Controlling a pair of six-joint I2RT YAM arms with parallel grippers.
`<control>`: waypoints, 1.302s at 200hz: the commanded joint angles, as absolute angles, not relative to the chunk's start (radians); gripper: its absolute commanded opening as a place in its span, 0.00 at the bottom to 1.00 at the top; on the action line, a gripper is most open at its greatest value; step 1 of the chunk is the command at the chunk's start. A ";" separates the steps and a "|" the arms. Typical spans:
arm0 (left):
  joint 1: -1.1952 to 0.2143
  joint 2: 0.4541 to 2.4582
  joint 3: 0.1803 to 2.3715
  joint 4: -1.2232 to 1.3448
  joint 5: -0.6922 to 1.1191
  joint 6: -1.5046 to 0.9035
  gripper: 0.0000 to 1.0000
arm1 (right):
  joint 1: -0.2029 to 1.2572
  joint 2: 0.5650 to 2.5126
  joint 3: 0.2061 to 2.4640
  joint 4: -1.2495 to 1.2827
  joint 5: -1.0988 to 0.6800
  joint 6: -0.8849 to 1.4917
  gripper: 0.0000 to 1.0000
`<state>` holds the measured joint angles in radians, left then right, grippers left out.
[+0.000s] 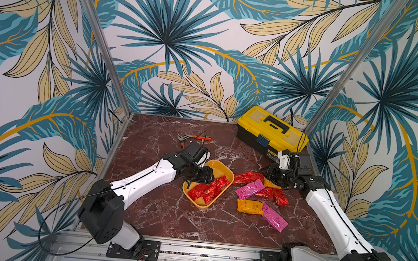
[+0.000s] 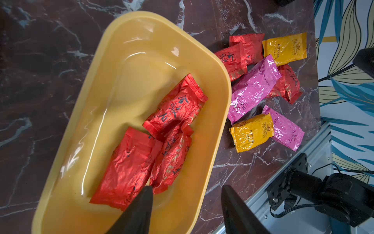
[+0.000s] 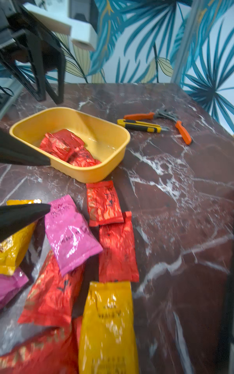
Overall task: Take the tea bags out of the storage box
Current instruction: Pick up the tea bag from the storage box.
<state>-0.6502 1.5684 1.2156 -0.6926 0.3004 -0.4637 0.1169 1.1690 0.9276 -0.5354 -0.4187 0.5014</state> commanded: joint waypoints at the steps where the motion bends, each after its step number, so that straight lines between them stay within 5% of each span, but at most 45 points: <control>1: -0.672 1.640 1.301 -0.783 0.293 -0.330 0.59 | 0.156 1.147 0.924 -0.554 -0.511 0.511 0.36; 175: -0.709 1.950 1.509 -0.846 0.239 -0.228 0.48 | 0.209 1.119 0.844 -0.483 -0.518 0.591 0.37; 260: -0.710 1.981 1.506 -0.865 0.272 -0.219 0.25 | 0.210 1.122 0.838 -0.480 -0.513 0.584 0.36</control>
